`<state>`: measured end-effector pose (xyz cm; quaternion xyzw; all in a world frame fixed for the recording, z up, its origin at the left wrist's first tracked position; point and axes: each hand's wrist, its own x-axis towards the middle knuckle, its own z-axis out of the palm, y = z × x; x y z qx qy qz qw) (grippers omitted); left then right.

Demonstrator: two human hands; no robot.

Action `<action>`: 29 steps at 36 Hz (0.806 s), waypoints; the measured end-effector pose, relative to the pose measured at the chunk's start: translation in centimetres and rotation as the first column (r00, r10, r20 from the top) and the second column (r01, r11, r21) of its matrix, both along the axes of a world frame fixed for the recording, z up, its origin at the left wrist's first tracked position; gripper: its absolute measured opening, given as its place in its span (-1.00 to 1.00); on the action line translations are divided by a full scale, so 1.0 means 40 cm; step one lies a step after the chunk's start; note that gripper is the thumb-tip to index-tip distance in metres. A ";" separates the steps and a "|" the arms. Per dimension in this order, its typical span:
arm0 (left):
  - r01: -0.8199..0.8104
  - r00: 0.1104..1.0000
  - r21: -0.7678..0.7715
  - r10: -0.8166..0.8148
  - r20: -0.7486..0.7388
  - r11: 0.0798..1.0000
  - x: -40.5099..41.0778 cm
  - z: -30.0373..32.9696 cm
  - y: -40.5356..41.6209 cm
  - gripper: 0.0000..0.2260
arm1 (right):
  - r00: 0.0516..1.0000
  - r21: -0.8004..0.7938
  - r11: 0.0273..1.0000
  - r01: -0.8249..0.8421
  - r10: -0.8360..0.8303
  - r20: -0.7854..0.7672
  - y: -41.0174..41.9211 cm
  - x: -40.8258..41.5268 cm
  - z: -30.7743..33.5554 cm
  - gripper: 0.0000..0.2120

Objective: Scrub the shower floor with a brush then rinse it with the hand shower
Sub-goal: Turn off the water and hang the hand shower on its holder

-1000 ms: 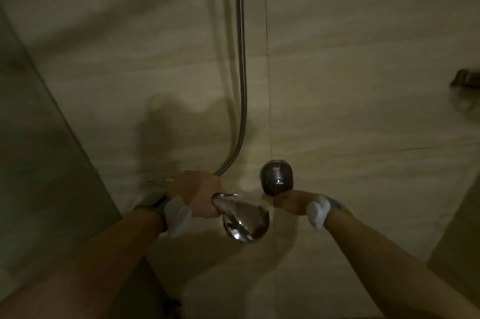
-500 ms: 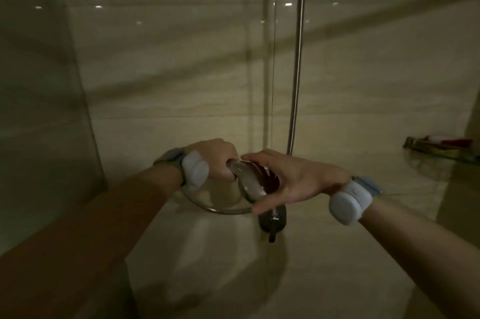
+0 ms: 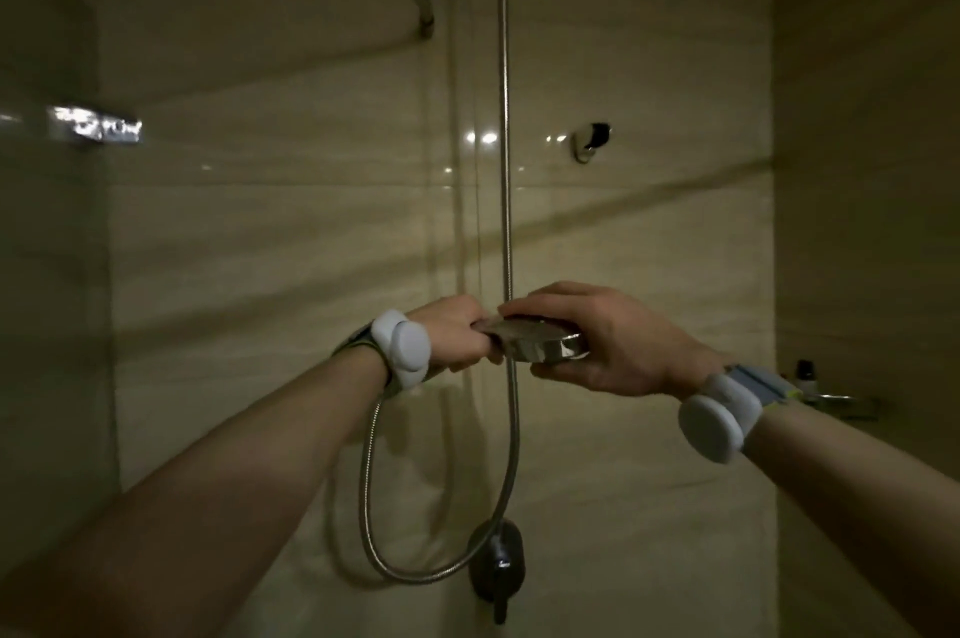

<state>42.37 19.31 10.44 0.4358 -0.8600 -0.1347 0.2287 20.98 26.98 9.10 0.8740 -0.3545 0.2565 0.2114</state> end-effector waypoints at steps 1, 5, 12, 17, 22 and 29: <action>0.014 1.000 0.006 -0.014 -0.023 1.000 -0.016 0.012 0.002 -0.89 | 1.000 -0.018 1.000 0.010 -0.010 0.005 0.015 -0.011 0.017 -0.38; 0.102 0.992 0.010 -0.101 -0.076 0.995 -0.078 0.053 0.011 -0.71 | 0.999 -0.072 0.997 0.021 -0.019 0.028 0.059 -0.053 0.073 -0.39; 0.264 0.965 0.011 -0.264 0.000 0.965 -0.166 0.097 0.035 -0.85 | 0.987 -0.067 0.988 0.141 -0.145 -0.066 0.127 -0.112 0.151 -0.48; 0.334 0.932 -0.045 -0.323 0.162 0.942 -0.250 0.122 0.053 -0.84 | 0.962 0.039 0.963 0.266 -0.262 -0.083 0.162 -0.170 0.195 -0.55; 0.397 0.880 -0.047 -0.365 0.303 0.917 -0.306 0.121 0.054 -0.79 | 0.932 0.171 0.917 0.360 -0.345 -0.110 0.211 -0.203 0.230 -0.60; 0.343 0.858 0.136 -0.369 0.358 0.929 -0.367 0.145 0.046 -0.40 | 0.817 0.194 0.795 0.574 -0.540 -0.203 0.263 -0.246 0.317 -0.60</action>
